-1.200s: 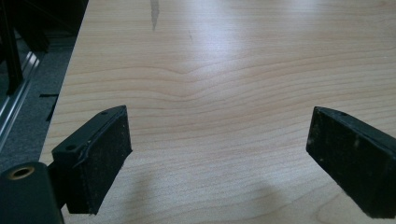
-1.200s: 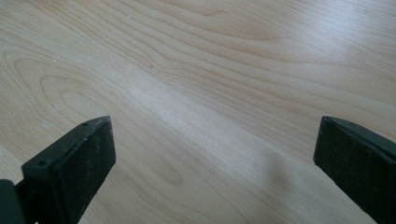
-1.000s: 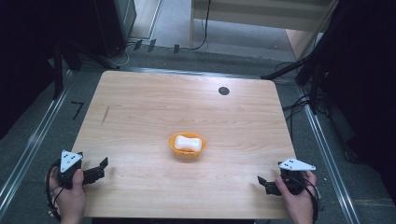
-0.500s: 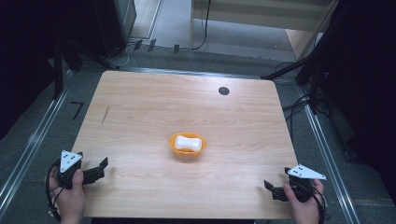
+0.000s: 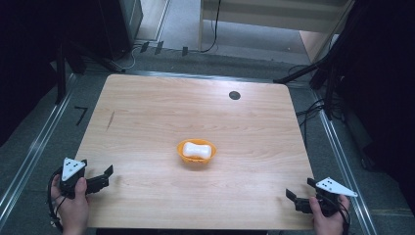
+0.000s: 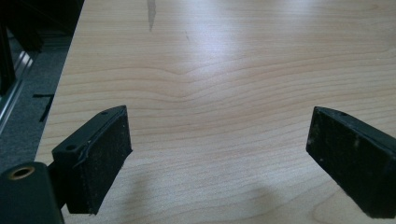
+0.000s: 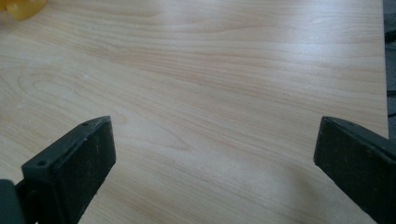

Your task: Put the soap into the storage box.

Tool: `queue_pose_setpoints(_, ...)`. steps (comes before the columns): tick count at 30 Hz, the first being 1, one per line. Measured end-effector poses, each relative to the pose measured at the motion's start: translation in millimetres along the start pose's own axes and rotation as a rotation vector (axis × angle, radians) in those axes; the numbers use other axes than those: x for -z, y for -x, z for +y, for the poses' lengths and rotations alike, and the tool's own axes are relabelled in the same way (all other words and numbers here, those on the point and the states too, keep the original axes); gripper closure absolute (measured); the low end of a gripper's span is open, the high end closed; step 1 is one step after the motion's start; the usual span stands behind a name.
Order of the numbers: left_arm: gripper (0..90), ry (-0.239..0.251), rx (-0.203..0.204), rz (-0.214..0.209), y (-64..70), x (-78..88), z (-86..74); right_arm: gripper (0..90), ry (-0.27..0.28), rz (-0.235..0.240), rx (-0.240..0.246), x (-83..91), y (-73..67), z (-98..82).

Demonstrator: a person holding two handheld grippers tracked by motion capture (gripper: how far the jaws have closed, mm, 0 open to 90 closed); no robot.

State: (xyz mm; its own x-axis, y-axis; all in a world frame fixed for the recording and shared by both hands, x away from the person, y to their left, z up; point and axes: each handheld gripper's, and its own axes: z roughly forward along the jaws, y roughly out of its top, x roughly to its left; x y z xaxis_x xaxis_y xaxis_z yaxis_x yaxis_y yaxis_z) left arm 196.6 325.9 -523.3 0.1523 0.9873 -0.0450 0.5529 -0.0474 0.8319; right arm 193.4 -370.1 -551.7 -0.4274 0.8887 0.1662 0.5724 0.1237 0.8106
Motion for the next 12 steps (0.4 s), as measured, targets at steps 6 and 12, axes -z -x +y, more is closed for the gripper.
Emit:
queue_pose_setpoints(6, 6.9, -0.002, 0.006, -0.011, -1.2, 0.4, 0.0, 0.0, 0.038, -0.006, -0.032, 1.8, 4.8, -1.1)
queue_pose_setpoints(12, 6.9, 0.0, 0.008, -0.01, -1.1, 0.5, -0.2, 0.0, 0.043, -0.031, -0.028, 1.4, 2.8, -1.0)
